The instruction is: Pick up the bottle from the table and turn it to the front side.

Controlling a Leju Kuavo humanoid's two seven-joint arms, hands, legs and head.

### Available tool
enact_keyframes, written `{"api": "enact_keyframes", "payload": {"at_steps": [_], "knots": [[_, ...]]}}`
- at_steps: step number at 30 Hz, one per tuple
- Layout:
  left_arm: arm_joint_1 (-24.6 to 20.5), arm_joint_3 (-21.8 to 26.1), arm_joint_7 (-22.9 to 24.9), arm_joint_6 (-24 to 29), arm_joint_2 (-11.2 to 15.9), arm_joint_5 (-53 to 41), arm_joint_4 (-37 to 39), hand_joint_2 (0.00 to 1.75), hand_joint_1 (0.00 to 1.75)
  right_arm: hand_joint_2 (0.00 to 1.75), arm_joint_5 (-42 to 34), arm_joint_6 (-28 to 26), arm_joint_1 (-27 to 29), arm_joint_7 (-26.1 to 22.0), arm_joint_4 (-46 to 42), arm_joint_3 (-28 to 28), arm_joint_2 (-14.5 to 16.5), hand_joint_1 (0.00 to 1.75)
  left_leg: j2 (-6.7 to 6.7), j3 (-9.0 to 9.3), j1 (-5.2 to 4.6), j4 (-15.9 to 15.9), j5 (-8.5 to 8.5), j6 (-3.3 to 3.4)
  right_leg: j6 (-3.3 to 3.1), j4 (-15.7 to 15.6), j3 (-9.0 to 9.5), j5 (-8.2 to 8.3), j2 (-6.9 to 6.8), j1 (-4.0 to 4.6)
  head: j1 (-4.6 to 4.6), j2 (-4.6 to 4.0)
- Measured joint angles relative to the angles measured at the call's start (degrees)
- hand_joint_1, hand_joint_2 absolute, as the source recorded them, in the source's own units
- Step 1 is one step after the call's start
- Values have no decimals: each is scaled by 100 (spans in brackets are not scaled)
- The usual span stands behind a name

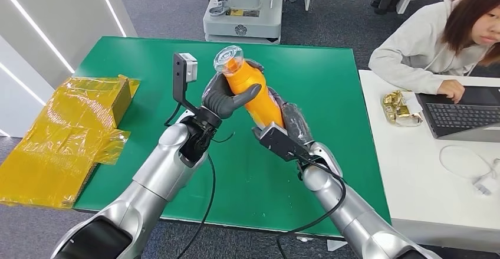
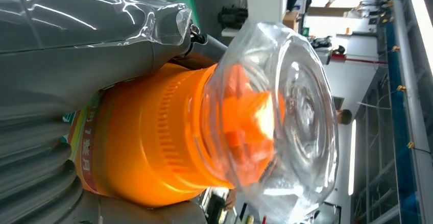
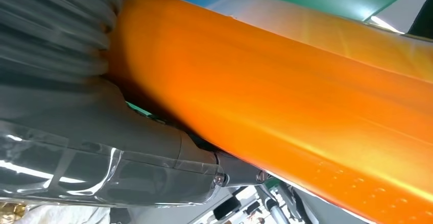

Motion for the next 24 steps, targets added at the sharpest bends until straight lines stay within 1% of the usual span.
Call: {"api": "enact_keyframes", "payload": {"at_steps": [1,2,5,6,13,16,19,24], "knots": [[-10,-3,20,-24,-4,55,21,175,175,175,-2,-13,10,-1,-9,1,-9,175,0,0,0,0,0,0,0,0,0,0,0,0,0,0],[-19,-11,37,-38,-5,99,39,175,175,175,-4,-21,20,-1,-18,1,-18,154,0,0,0,0,0,0,0,0,0,0,1,0,0,0],[-37,-50,61,-42,-6,180,66,175,175,175,-19,-23,55,8,-64,1,-51,23,0,-1,0,0,0,0,0,0,0,0,0,0,1,0],[-42,-65,51,-27,-6,176,67,175,175,175,-31,-20,65,14,-83,1,-64,0,0,-1,0,0,0,0,0,0,0,0,0,0,1,0],[-84,-226,-212,414,1,-350,65,175,175,175,-196,60,158,49,-256,1,-198,0,0,-1,-1,0,0,0,0,0,1,0,0,-1,1,0],[-119,-279,-389,772,59,-938,65,175,175,175,-297,67,247,-7,-356,-3,-288,0,-1,-1,0,0,0,0,0,0,0,0,-1,0,1,0],[-198,-288,-611,1230,251,-1856,69,175,175,175,-430,17,498,-122,-606,-41,-504,0,-2,0,0,0,0,0,0,0,0,0,-2,0,1,0],[-397,-272,-844,1759,711,-3272,135,175,175,175,-507,-133,1211,-190,-1404,-275,-1016,0,-3,-3,0,-1,-1,0,0,0,0,-1,-4,1,1,0]]}}
